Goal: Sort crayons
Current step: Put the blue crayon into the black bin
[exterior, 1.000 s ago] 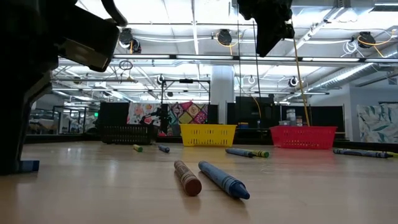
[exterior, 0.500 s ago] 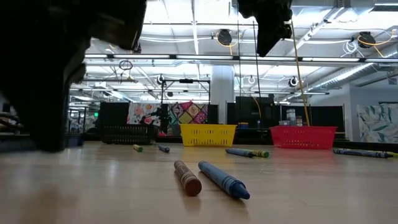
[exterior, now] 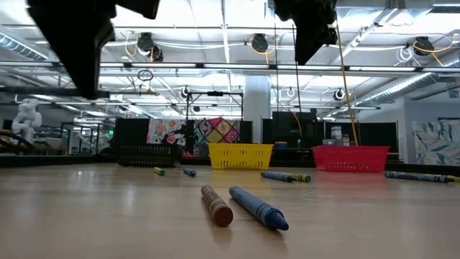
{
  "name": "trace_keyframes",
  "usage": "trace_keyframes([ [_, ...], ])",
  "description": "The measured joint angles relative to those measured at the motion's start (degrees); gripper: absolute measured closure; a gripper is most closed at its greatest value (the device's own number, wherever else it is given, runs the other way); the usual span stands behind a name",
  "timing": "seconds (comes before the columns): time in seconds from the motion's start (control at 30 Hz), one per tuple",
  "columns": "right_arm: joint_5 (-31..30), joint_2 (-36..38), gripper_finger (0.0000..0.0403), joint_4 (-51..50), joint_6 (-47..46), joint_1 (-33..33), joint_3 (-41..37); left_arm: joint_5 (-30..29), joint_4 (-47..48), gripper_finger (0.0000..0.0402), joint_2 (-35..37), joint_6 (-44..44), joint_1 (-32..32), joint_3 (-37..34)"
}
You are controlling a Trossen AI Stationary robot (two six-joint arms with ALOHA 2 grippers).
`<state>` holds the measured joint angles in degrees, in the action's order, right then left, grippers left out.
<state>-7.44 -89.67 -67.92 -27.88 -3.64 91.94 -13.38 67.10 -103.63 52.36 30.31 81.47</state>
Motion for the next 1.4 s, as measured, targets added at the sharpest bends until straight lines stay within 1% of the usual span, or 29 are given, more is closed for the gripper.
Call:
trace_keyframes([
  [0.23,-0.2,0.0,0.0332,0.0,-1.4,0.0,0.0,-1.2,2.8,0.0391,4.2,-8.8,-5.6,-0.3],
  [0.37,-0.2,0.0,0.0332,0.0,-1.4,-0.2,0.0,-5.0,4.2,0.0391,5.3,-14.9,-9.4,-0.3],
  [0.47,-0.9,0.0,0.0332,0.0,-1.1,-0.3,0.0,-6.6,5.4,0.0391,5.8,-20.0,-13.1,-0.3],
  [0.57,-3.3,0.0,0.0332,0.0,-0.6,-0.3,0.0,-7.9,5.7,0.0391,5.9,-26.3,-17.3,-0.3],
  [0.73,-3.1,0.0,0.0332,-0.2,1.6,-0.4,0.0,-7.9,5.6,0.0391,5.9,-35.5,-25.8,-0.3],
  [0.87,-3.1,0.0,0.0332,-0.2,4.9,-0.4,0.0,-7.9,3.3,0.0391,5.9,-42.0,-32.4,-0.3],
  [0.97,-3.1,0.0,0.0332,-0.2,7.7,-0.5,0.0,-6.7,1.5,0.0391,5.9,-47.4,-37.3,-0.3],
  [1.13,-3.0,0.0,0.0332,-0.2,11.8,-1.8,0.0,-1.1,-1.1,0.0391,5.9,-52.9,-45.4,-0.3],
  [1.33,-3.0,0.0,0.0332,0.2,16.3,-4.9,0.0,0.4,-3.2,0.0391,5.9,-58.0,-51.8,-0.3],
  [1.4,-3.0,0.0,0.0332,0.2,18.0,-6.0,0.0,2.1,-3.6,0.0391,5.9,-59.3,-53.9,-0.3],
])
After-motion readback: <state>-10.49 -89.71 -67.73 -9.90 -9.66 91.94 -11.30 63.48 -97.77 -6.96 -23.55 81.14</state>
